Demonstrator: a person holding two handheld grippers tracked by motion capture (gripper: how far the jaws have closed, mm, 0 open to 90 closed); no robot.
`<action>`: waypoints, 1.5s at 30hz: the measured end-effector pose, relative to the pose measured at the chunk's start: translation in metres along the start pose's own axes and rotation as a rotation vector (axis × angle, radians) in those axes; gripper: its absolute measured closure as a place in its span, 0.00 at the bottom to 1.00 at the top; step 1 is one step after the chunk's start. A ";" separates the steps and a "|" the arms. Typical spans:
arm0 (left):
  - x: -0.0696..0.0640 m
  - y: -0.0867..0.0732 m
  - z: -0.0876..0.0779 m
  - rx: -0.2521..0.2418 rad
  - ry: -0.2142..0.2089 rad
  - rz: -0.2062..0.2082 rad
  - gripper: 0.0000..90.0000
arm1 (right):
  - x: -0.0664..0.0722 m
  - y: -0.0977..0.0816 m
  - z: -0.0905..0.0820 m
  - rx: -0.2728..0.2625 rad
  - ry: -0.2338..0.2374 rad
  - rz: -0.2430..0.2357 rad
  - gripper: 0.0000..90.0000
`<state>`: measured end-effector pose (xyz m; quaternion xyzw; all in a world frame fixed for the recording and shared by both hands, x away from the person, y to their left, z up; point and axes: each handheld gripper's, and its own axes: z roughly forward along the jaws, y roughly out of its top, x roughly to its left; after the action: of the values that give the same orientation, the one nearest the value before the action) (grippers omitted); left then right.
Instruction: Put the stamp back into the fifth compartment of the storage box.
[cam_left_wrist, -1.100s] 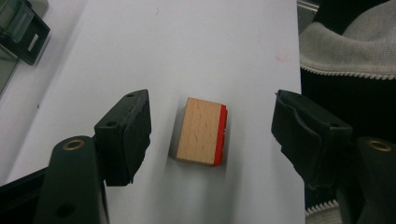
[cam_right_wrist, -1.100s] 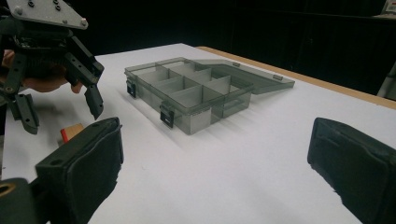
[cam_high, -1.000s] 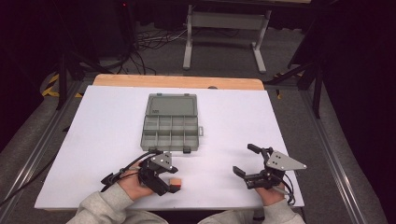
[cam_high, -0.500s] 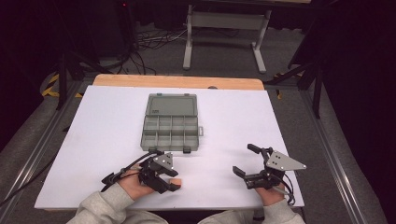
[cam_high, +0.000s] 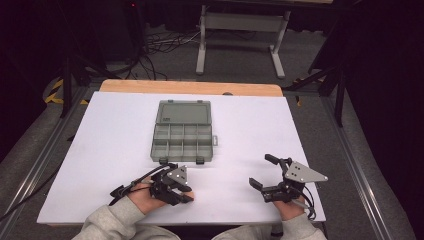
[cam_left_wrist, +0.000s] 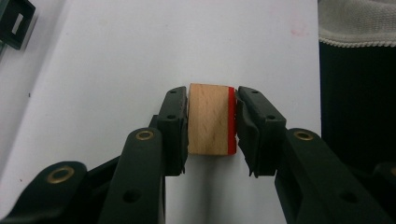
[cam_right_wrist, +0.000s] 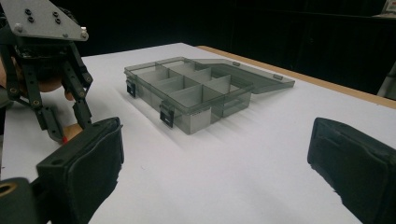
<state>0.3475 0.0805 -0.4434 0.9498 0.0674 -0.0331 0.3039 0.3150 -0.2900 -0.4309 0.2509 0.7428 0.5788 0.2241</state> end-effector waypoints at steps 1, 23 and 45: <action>0.000 0.000 0.000 0.000 0.000 0.000 0.73 | 0.000 0.000 0.000 0.000 0.000 0.000 0.05; -0.004 0.007 -0.024 -0.083 -0.003 -0.005 0.73 | 0.000 0.000 0.000 0.002 0.001 -0.002 0.05; 0.004 0.005 -0.059 -0.202 0.072 -0.055 0.73 | 0.000 0.000 0.001 0.004 0.002 0.000 0.05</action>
<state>0.3536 0.1113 -0.3934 0.9126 0.1071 -0.0003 0.3946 0.3152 -0.2892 -0.4314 0.2508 0.7443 0.5775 0.2227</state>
